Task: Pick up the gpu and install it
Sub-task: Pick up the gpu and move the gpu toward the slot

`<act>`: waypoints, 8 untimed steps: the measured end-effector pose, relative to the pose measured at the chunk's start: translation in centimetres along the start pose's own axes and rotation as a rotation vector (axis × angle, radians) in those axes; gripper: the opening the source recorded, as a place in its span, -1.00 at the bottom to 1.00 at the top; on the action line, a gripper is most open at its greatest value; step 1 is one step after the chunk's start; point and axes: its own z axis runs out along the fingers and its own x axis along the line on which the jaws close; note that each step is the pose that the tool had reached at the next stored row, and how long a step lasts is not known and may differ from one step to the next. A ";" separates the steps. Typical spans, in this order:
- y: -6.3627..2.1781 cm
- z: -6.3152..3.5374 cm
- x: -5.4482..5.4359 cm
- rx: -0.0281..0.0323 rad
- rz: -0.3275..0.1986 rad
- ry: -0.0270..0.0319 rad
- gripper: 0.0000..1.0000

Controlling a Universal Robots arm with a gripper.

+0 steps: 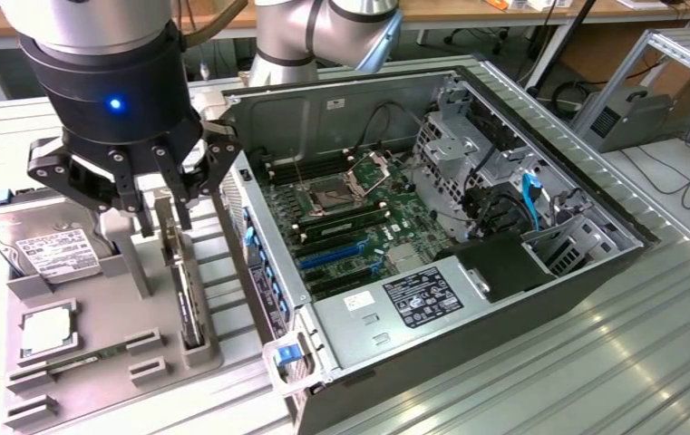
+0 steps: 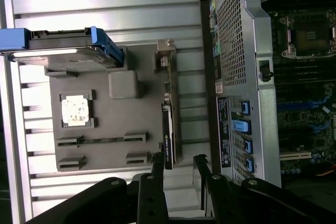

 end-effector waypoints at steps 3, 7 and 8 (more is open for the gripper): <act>0.05 0.62 0.0 0.0002 0.000 0.0001 -0.28; 0.21 1.52 0.1 -0.0001 0.000 -0.0001 -0.28; 0.23 1.76 0.1 0.0000 0.000 0.0000 -0.28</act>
